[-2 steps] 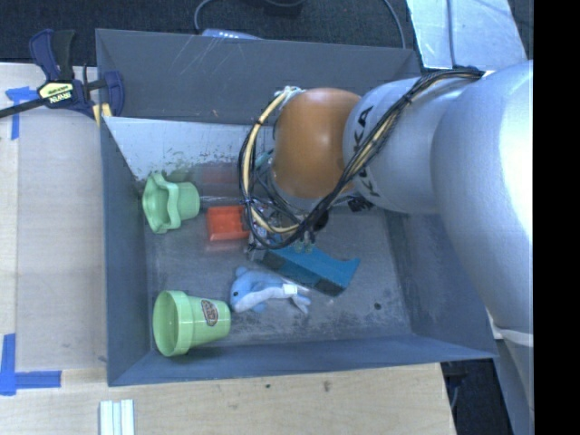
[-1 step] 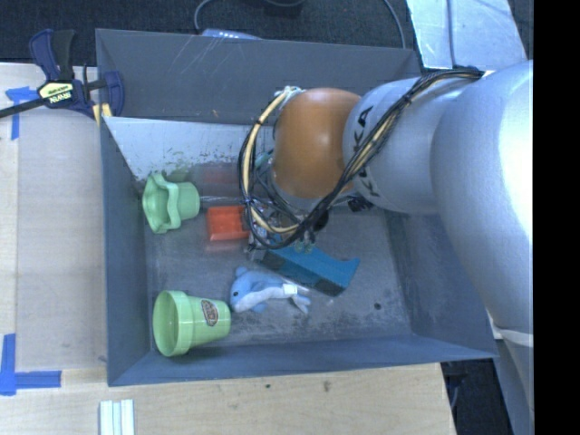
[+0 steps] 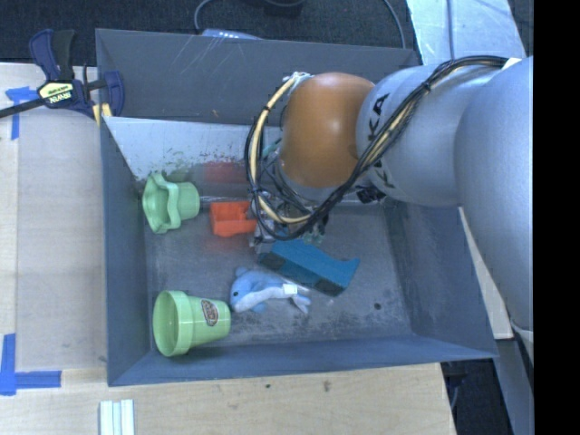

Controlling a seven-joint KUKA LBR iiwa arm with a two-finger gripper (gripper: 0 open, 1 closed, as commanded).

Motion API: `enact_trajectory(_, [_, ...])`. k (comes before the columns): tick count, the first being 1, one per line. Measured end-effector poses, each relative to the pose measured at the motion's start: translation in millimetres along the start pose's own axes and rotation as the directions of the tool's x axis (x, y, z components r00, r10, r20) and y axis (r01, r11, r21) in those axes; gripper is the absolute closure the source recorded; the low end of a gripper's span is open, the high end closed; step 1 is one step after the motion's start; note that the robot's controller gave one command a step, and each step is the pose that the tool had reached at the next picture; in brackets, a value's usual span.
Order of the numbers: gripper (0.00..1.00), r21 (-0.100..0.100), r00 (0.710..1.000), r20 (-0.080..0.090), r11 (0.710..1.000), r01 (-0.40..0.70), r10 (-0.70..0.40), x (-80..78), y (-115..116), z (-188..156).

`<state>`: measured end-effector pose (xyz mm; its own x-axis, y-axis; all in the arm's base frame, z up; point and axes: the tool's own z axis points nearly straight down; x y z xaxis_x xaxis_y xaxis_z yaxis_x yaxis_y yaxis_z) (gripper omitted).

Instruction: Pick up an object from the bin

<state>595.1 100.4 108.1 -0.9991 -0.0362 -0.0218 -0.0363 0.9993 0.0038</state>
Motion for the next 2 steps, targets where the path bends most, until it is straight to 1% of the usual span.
enact_trajectory(1, [1.0, -0.001, 1.0, 0.012, 1.0, 0.004, -0.004, -8.6, 2, -25])
enact_trajectory(2, [1.0, 0.001, 1.0, -0.005, 1.0, 0.025, -0.025, -5.2, 7, -61])
